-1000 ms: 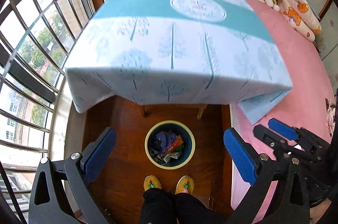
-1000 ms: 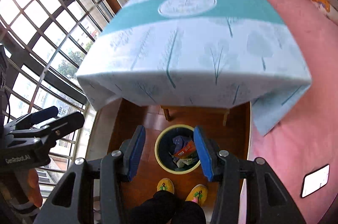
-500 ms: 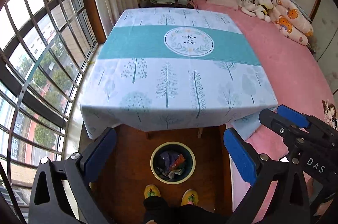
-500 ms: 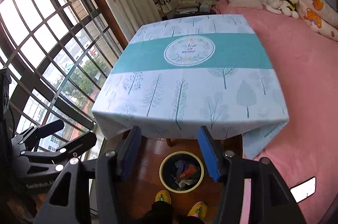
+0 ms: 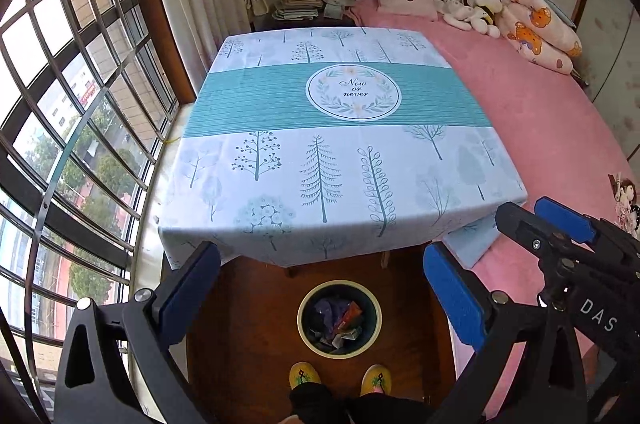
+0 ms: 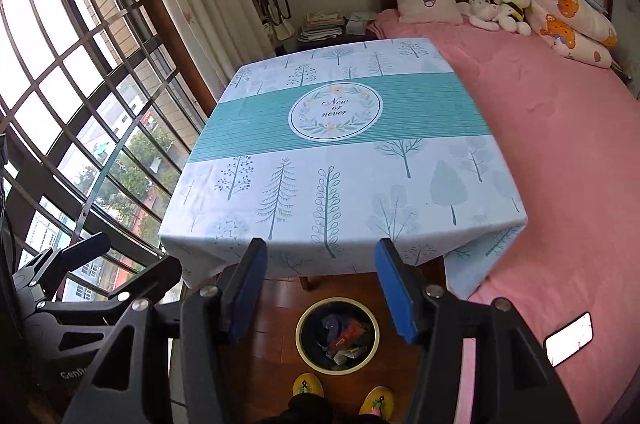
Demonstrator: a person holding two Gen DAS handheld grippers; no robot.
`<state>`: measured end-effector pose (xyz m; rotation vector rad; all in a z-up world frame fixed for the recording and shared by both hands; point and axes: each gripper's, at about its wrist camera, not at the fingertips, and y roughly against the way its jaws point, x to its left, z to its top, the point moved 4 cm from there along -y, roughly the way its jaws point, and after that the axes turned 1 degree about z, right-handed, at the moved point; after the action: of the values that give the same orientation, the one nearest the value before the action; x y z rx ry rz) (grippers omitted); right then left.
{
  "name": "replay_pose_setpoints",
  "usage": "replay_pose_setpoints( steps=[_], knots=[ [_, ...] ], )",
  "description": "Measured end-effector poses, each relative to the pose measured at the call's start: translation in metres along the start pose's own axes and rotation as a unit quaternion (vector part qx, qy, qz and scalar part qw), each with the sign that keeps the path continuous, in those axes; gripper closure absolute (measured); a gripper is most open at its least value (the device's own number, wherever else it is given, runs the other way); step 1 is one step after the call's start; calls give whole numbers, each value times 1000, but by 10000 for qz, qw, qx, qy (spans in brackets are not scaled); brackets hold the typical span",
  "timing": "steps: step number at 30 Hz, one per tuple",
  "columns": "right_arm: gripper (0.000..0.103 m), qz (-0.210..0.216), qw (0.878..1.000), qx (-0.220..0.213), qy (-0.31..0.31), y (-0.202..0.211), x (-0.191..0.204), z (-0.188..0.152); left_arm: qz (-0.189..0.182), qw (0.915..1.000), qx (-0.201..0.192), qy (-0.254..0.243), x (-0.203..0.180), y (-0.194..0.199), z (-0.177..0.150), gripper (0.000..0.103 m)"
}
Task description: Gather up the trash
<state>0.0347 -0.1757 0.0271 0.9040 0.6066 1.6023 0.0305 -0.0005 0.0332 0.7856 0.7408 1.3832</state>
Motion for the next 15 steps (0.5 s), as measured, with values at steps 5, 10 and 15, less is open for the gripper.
replay_pose_setpoints(
  steps=[5, 10, 15],
  knots=[
    [47, -130, 9999, -31, -78, -1, 3, -1, -59, 9999, -53, -103, 5, -1, 5, 2],
    [47, -230, 9996, -97, -92, -1, 7, 1, -121, 9998, -81, -139, 9, -2, 7, 2],
    [47, -294, 9994, -110, -114, -2, 11, 2, -166, 9997, -84, -161, 12, -4, 8, 2]
  ],
)
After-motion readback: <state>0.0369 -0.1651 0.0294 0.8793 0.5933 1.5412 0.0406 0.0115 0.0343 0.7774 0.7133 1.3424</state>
